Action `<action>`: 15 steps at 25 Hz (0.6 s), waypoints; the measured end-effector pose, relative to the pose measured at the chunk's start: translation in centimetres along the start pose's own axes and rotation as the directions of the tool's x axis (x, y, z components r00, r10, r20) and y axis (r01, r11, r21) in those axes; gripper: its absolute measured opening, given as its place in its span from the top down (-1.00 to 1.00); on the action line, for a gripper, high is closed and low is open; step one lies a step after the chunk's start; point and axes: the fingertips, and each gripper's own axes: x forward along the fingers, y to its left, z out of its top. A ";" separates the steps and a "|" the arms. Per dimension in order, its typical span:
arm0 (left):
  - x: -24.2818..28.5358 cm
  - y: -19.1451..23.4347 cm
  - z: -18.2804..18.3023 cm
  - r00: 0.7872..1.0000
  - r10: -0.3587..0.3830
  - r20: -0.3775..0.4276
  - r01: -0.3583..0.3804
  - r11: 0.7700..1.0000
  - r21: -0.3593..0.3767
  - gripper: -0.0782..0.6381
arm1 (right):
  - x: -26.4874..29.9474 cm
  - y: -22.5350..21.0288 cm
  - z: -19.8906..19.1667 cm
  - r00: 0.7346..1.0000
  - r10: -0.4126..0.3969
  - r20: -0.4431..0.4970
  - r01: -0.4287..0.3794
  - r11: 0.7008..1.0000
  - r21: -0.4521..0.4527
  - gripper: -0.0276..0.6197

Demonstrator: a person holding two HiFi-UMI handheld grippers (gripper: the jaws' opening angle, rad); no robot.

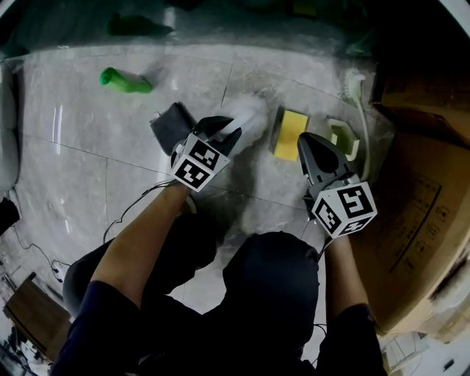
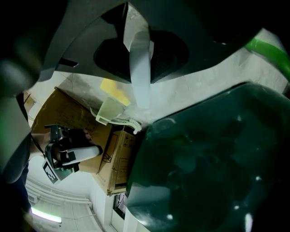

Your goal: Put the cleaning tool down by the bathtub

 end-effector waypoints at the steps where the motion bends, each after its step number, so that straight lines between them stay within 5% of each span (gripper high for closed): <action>1: 0.3 0.1 -0.2 1.000 -0.002 -0.005 0.002 1.000 0.001 0.48 | 0.1 0.1 0.0 1.000 0.005 -0.001 -0.005 1.000 -0.002 0.90; 15: 3.6 0.9 -3.4 0.998 -0.009 -0.060 0.010 1.000 0.011 0.48 | 1.8 -0.6 -1.4 0.999 0.019 -0.030 -0.019 1.000 0.023 0.90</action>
